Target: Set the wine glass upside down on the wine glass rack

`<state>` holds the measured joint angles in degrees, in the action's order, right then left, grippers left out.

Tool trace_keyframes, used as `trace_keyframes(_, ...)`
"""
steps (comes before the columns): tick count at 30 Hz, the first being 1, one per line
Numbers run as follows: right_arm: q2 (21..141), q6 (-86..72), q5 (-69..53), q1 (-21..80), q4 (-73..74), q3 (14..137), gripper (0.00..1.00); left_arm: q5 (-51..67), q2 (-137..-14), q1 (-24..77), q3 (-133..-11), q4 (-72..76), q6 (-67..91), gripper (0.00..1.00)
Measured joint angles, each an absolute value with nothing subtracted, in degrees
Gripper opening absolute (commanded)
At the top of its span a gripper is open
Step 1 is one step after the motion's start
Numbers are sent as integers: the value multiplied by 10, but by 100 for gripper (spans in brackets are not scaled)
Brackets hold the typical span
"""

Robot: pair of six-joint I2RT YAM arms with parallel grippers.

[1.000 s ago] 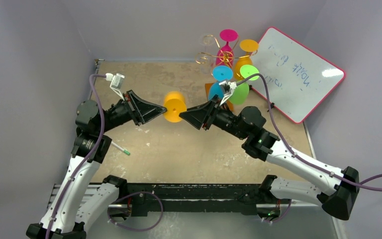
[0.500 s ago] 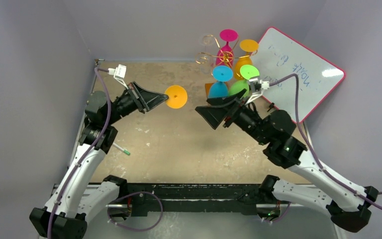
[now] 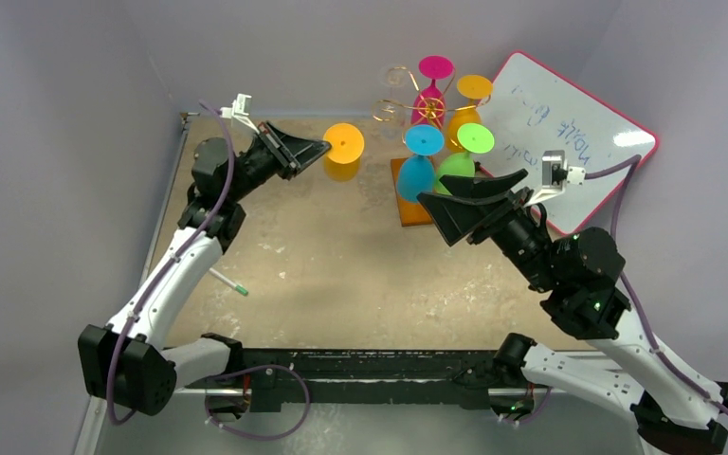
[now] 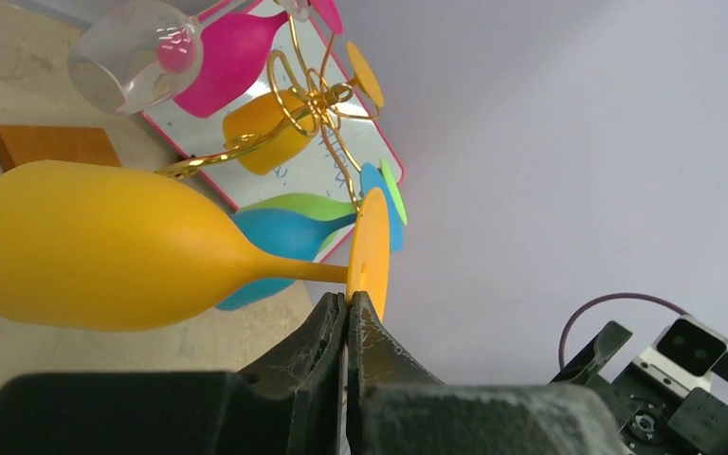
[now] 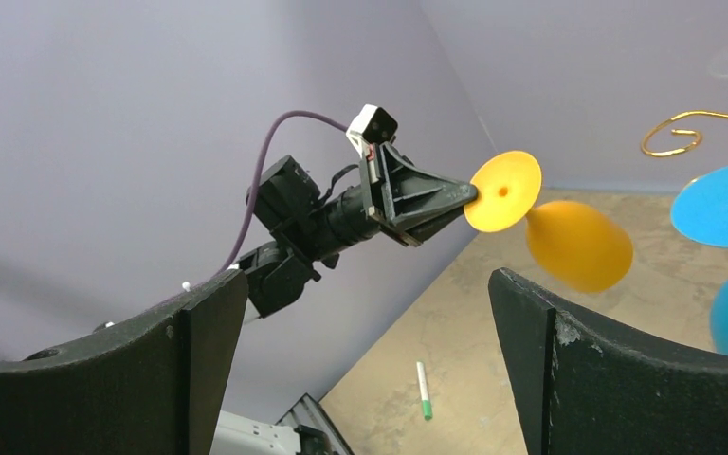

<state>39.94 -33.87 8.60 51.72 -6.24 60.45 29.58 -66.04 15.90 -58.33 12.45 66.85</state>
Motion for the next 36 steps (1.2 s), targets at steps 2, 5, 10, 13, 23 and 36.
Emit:
trace_keyframes(2,398,-336,93,517,-59,604,100,287,-675,163,-594,133,675,0)
trace_keyframes(5,398,-333,97,517,-54,604,100,274,-697,174,-611,144,684,0)
trace_keyframes(10,397,-329,100,517,-50,604,100,259,-733,195,-635,157,694,0)
trace_keyframes(13,396,-329,101,517,-50,604,100,252,-753,210,-648,159,695,0)
trace_keyframes(23,387,-325,113,517,-46,604,100,237,-811,237,-698,163,699,0)
trace_keyframes(36,378,-319,125,517,-46,604,100,221,-861,244,-740,184,705,0)
